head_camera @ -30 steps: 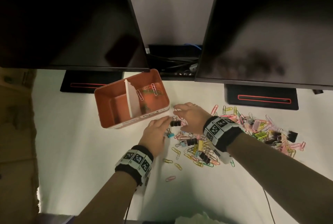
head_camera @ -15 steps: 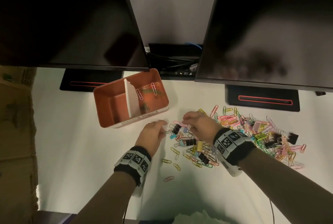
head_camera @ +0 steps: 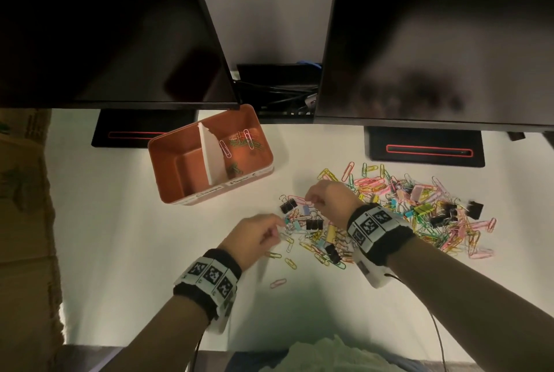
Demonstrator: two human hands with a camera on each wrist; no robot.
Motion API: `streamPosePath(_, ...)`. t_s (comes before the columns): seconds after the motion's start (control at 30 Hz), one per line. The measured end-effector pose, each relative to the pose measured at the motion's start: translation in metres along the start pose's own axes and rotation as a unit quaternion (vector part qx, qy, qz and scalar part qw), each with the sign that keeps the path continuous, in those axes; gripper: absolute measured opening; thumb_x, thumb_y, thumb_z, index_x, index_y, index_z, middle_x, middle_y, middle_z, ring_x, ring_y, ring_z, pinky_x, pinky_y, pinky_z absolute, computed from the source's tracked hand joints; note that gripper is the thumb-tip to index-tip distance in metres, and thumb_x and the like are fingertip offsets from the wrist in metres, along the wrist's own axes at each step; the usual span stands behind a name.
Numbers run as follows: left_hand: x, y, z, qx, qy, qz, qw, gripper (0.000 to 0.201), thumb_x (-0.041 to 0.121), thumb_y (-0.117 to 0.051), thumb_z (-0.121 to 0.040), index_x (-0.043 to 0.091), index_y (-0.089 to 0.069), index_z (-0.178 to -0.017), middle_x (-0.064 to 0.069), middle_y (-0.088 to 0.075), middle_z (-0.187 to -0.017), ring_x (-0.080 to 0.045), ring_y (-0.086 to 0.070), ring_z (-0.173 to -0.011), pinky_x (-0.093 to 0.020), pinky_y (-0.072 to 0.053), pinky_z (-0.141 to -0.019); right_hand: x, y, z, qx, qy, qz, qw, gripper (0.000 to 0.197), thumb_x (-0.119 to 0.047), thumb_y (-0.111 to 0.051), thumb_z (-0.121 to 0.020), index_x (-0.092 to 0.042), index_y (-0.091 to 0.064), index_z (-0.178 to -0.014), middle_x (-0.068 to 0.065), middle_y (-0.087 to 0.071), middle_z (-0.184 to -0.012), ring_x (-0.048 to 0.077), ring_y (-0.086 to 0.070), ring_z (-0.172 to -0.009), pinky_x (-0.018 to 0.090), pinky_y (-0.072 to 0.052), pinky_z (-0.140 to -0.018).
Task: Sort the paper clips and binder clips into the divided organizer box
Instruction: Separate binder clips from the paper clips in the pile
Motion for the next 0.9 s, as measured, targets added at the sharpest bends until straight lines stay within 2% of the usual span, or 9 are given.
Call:
streamPosePath(0.1,0.003,-0.023,0.003,-0.051,-0.011,-0.058,0.997,0.035,0.018,-0.057,-0.088,0.024,-0.056,-0.122,0.004,-0.061,-0.094,-0.01,-0.056,-0.084,-0.023,-0.047,-0.082,0.002,0.005,0.006,0.042,0.0,-0.033,0.999,0.028,0.003,-0.049,-0.088,-0.009,-0.066,-0.107,0.01,-0.064,-0.108,0.02,-0.061,-0.097,0.023,-0.047,-0.085)
streamPosePath(0.23,0.006,-0.039,0.004,-0.033,-0.039,-0.115,0.992,0.025,0.023,-0.051,-0.092,0.019,-0.06,-0.115,-0.001,-0.06,-0.109,-0.015,-0.051,-0.101,-0.028,-0.041,-0.094,0.004,0.016,0.012,0.099,0.007,-0.079,0.992,0.025,0.005,-0.056,-0.085,-0.008,-0.068,-0.103,0.009,-0.065,-0.104,0.009,-0.056,-0.086,0.015,-0.044,-0.08)
streamPosePath(0.37,0.004,-0.035,-0.001,0.002,-0.021,-0.075,0.997,0.015,0.02,-0.054,-0.09,0.014,-0.066,-0.097,-0.002,-0.056,-0.103,-0.017,-0.053,-0.095,-0.03,-0.045,-0.09,0.006,0.026,0.02,0.108,0.016,-0.081,0.991,0.025,0.005,-0.059,-0.084,-0.009,-0.068,-0.102,0.007,-0.064,-0.103,0.007,-0.055,-0.084,0.014,-0.044,-0.08)
streamPosePath(0.5,-0.001,-0.031,0.0,0.05,-0.005,-0.048,0.998,0.011,0.018,-0.058,-0.088,0.01,-0.065,-0.089,0.003,-0.047,-0.1,-0.012,-0.052,-0.091,-0.017,-0.042,-0.086,0.011,0.03,0.026,0.104,0.007,-0.069,0.992,0.024,0.002,-0.057,-0.086,-0.011,-0.068,-0.103,0.005,-0.063,-0.103,0.007,-0.056,-0.085,0.014,-0.045,-0.082)
streamPosePath(0.57,-0.003,-0.028,0.003,0.075,0.003,-0.035,0.997,0.008,0.017,-0.059,-0.087,0.011,-0.065,-0.089,0.004,-0.049,-0.099,-0.011,-0.052,-0.092,-0.015,-0.041,-0.087,0.015,0.031,0.028,0.108,0.005,-0.071,0.992,0.024,0.001,-0.057,-0.086,-0.012,-0.068,-0.103,0.005,-0.064,-0.103,0.008,-0.058,-0.086,0.015,-0.046,-0.083)
streamPosePath(0.77,-0.003,-0.021,0.006,0.137,0.005,-0.051,0.989,0.01,0.012,-0.058,-0.088,0.01,-0.068,-0.089,-0.005,-0.063,-0.096,-0.016,-0.057,-0.091,-0.021,-0.043,-0.084,0.017,0.029,0.035,0.103,0.017,-0.057,0.993,0.022,-0.001,-0.059,-0.086,-0.012,-0.069,-0.102,0.006,-0.065,-0.102,0.013,-0.061,-0.088,0.018,-0.05,-0.084)
streamPosePath(0.9,-0.006,-0.019,0.008,0.134,0.017,-0.033,0.99,0.008,0.008,-0.061,-0.085,0.012,-0.068,-0.086,-0.002,-0.066,-0.089,-0.013,-0.059,-0.082,-0.03,-0.052,-0.081,0.01,0.033,0.038,0.111,0.032,-0.062,0.991,0.023,0.001,-0.058,-0.086,-0.012,-0.069,-0.102,0.005,-0.065,-0.101,0.012,-0.061,-0.087,0.025,-0.053,-0.087)
Point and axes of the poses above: each hand's wrist, its own z-axis away from the middle knuckle, its own y-axis out of the back of the hand, x = y × z, the point moved 5 cm from there along -z, towards the middle knuckle
